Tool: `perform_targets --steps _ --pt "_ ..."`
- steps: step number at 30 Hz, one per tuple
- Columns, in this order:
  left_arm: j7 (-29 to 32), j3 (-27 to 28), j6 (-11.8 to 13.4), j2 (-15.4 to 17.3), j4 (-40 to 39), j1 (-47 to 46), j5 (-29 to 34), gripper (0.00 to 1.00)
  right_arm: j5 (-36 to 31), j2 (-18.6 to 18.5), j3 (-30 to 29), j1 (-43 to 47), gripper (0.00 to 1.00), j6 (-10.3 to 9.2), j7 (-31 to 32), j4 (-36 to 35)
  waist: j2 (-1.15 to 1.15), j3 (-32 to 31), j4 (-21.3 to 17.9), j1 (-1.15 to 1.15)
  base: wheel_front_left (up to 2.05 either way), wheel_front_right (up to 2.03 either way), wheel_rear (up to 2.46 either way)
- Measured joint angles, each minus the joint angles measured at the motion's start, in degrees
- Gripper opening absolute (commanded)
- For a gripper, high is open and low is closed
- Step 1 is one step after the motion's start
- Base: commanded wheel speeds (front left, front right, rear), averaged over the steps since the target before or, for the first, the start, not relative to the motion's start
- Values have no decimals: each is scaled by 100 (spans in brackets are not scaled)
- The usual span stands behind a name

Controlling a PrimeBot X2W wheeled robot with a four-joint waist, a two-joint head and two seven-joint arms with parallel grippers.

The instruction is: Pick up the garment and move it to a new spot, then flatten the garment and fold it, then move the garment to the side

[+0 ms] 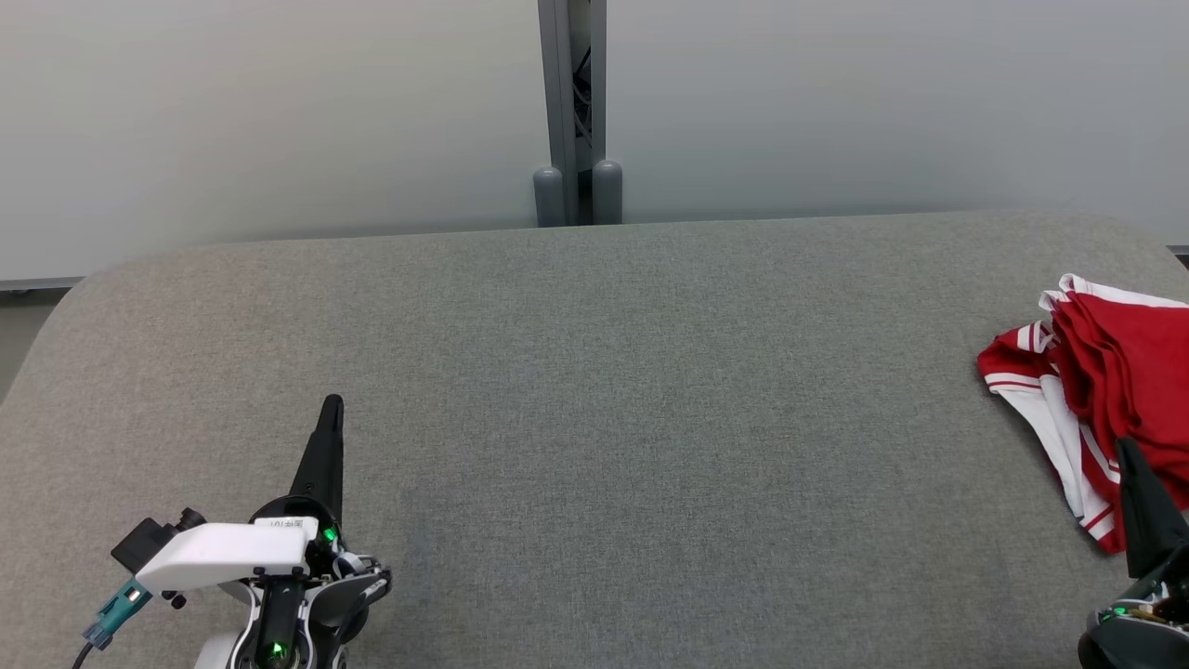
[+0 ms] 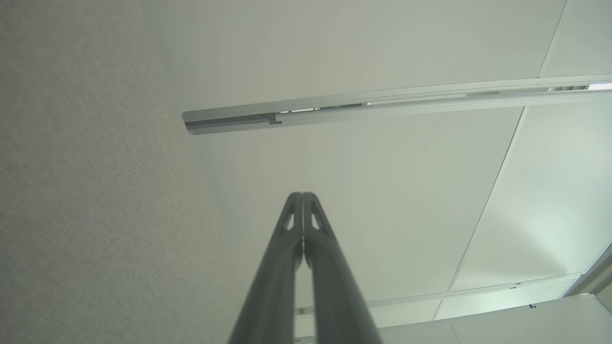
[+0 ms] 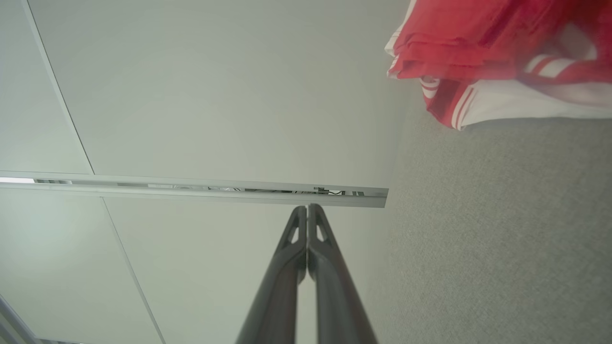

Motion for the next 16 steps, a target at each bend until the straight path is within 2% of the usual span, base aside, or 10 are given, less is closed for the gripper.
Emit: perform_targets --steps 16 --pt "0 0 -7 0 1 0 0 0 0 0 -1 0 0 0 1 0 0 0 0 0 0 0 0"
